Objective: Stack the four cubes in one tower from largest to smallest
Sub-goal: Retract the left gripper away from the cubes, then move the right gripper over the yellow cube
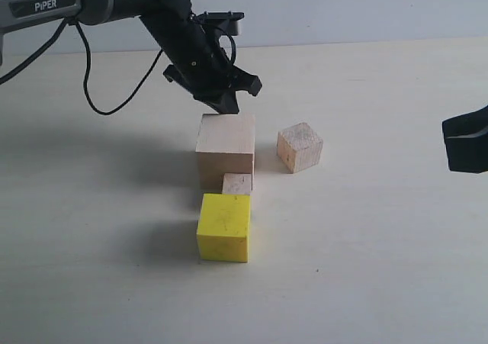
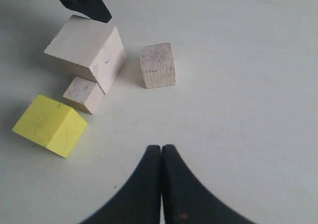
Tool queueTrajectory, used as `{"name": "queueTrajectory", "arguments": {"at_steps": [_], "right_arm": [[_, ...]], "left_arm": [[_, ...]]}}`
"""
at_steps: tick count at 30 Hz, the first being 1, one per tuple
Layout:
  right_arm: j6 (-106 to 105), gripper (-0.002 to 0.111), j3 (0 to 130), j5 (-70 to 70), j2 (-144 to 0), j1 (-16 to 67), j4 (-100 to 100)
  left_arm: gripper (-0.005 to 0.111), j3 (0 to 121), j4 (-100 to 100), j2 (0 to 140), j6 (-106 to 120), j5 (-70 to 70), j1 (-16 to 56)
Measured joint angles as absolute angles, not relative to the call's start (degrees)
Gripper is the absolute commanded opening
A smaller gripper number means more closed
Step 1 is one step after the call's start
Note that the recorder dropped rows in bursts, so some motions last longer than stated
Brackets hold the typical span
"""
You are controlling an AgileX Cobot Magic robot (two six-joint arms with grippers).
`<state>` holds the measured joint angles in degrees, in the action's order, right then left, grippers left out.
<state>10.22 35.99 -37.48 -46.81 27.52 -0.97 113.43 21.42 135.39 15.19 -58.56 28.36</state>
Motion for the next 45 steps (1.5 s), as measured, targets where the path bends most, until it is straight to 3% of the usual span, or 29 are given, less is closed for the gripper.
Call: {"name": "queueTrajectory", "arguments": {"at_steps": [28,38,45], "right_arm": [[10.22,0.000,35.99,-37.84,-46.81,27.52,-0.97],[10.22,0.000,35.99,-37.84,-46.81,27.52,-0.97],[7.45,0.000,35.99,-37.88,-46.81,27.52,2.51]], "left_arm": [[0.000,113.43,16.21,132.61,10.44,-60.43,28.98],[0.000,112.36,10.74,108.98,8.90,-60.23,29.72],[0.000,96.58,0.74,88.03,2.64,-55.38,36.99]]}}
